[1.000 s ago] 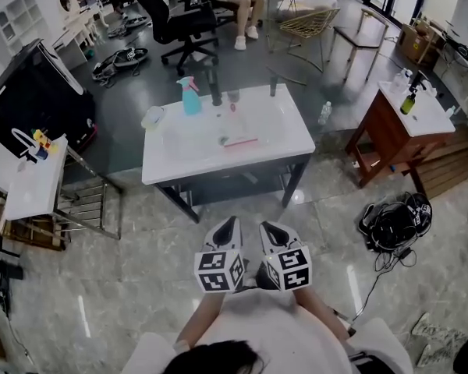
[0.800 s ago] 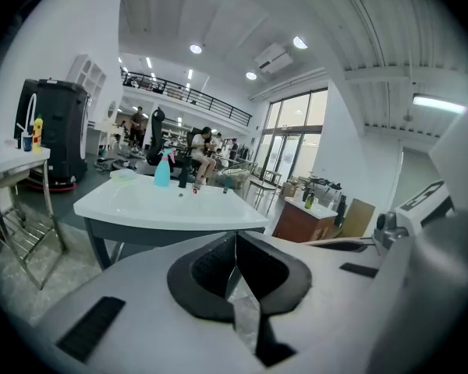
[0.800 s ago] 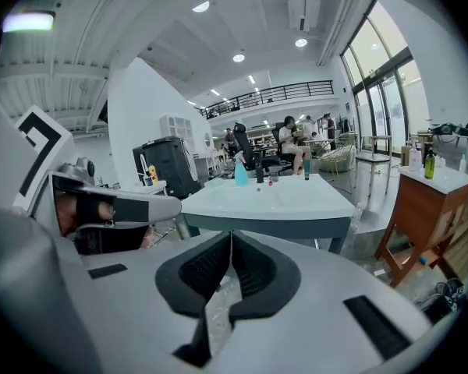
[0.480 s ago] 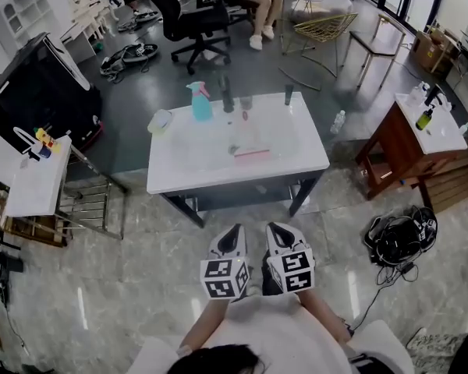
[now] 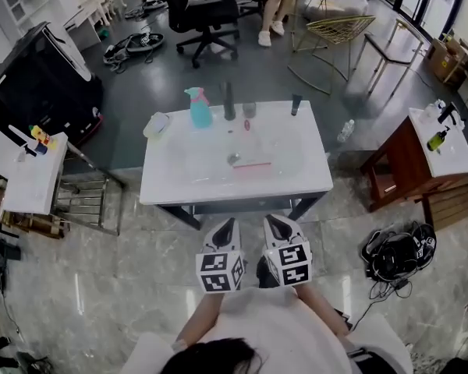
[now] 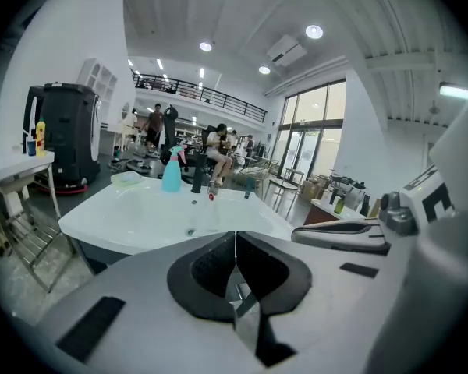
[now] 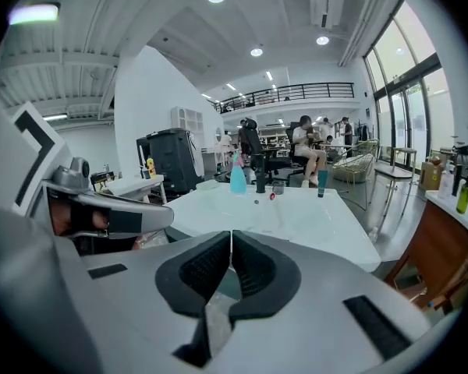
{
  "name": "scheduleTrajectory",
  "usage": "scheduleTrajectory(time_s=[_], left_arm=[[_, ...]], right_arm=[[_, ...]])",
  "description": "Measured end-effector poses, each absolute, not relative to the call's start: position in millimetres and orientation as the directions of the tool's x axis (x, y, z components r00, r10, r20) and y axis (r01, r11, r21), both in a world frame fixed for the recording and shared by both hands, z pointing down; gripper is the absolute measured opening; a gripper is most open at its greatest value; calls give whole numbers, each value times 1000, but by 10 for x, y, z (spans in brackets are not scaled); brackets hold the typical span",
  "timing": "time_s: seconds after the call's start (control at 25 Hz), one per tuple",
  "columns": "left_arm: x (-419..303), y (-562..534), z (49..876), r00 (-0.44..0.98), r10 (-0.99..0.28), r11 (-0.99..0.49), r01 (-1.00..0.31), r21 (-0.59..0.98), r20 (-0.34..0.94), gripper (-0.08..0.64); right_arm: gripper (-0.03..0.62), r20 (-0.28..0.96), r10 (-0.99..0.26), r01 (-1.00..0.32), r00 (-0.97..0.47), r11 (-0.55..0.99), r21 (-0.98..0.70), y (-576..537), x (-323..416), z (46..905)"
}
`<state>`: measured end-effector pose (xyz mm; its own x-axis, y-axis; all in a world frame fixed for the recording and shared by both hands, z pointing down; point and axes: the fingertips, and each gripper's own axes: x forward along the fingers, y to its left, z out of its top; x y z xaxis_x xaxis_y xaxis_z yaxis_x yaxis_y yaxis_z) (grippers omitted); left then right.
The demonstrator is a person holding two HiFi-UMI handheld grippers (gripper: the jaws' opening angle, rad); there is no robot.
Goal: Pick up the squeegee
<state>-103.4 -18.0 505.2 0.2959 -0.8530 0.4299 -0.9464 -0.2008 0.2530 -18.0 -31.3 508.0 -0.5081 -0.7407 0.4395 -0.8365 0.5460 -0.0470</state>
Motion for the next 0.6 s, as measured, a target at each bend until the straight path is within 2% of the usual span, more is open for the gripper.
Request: scheduleTrajectory(time_s=[0.6], left_arm=[[-530, -1452, 5077, 233, -856, -140, -964, 227, 462, 28]], right_arm=[[29, 443, -702, -807, -557, 584, -89, -1711, 373, 5123]])
